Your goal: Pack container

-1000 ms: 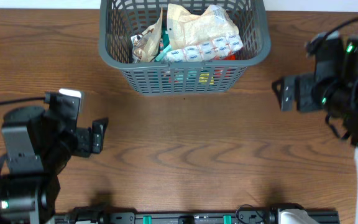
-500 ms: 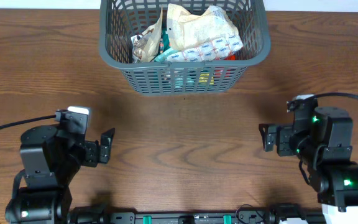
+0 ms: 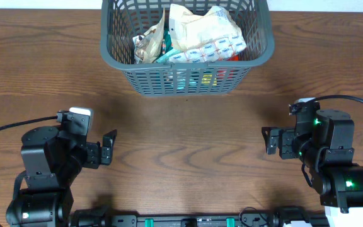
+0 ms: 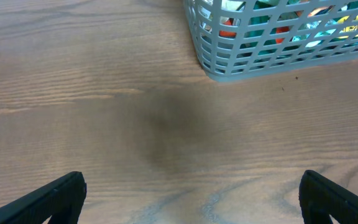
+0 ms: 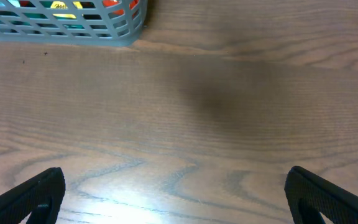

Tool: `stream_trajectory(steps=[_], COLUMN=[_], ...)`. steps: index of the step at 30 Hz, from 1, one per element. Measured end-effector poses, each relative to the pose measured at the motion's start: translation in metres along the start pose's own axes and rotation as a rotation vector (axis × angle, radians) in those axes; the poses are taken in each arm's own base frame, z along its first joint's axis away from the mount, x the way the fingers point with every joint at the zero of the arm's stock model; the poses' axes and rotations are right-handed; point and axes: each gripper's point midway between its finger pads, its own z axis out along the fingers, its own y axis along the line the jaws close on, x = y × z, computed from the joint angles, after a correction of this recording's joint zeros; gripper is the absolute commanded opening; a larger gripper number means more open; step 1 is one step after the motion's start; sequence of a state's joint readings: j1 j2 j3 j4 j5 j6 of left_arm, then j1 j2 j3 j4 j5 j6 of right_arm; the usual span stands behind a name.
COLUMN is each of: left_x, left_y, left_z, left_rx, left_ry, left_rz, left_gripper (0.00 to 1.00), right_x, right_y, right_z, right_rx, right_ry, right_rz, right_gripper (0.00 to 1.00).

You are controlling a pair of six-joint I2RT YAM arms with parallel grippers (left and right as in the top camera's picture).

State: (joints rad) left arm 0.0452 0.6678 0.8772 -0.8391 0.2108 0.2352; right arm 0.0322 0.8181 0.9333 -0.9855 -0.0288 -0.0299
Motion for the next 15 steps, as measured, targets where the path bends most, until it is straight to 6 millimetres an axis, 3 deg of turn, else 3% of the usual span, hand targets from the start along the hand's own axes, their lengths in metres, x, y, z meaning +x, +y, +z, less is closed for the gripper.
stream_trajectory(steps=[15], left_x=[-0.0001], left_y=[0.0001], left_z=[0.0000], left_rx=[0.000], left_ry=[0.000], left_rz=[0.000], left_gripper=[0.99], right_x=[0.0028], right_y=[0.0005], right_z=[-0.0073], right_rx=[-0.001], right_ry=[-0.014], right_rz=[0.000], right_gripper=[0.99])
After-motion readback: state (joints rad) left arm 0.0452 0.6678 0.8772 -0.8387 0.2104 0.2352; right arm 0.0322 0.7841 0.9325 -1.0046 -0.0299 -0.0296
